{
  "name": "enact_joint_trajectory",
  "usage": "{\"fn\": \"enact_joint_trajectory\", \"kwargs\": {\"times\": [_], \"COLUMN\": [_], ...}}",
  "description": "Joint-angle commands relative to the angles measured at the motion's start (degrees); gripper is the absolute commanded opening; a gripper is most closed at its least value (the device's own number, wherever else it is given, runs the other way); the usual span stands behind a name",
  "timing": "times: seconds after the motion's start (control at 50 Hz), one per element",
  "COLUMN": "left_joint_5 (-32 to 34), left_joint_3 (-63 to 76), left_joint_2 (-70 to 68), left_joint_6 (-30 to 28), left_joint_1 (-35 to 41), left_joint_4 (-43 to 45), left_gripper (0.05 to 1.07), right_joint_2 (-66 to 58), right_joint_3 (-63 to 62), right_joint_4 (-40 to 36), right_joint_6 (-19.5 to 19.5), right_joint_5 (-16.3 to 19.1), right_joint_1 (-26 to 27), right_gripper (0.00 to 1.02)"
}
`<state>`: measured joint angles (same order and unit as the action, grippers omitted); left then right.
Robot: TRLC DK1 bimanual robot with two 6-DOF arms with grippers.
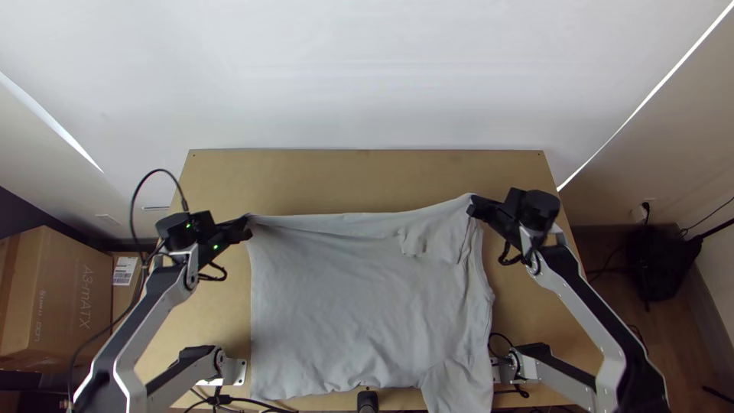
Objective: Fold the t-shirt
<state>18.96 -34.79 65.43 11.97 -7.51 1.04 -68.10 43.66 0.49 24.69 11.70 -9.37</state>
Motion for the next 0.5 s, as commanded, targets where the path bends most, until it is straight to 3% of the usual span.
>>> {"fn": "enact_joint_trajectory", "kwargs": {"times": [0.0, 0.2, 0.48], "left_joint_5": [-0.6, -1.8, -3.0], "left_joint_3": [-4.7, -13.7, -27.3], "left_joint_2": [9.5, 24.0, 38.2], "left_joint_6": [-0.2, -0.8, -1.1], "left_joint_1": [1.1, 1.7, 0.3], "left_joint_4": [4.1, 6.3, 6.8], "left_gripper": [0.07, 0.07, 0.08], "right_joint_2": [-8.7, -21.4, -34.1], "right_joint_3": [2.5, 7.1, 17.6], "right_joint_4": [4.5, 10.0, 10.4], "right_joint_6": [1.3, 1.0, -1.2], "right_joint_5": [-1.1, -1.6, -1.5], "right_joint_1": [0.1, 1.5, 4.3], "right_gripper": [0.02, 0.02, 0.02]}}
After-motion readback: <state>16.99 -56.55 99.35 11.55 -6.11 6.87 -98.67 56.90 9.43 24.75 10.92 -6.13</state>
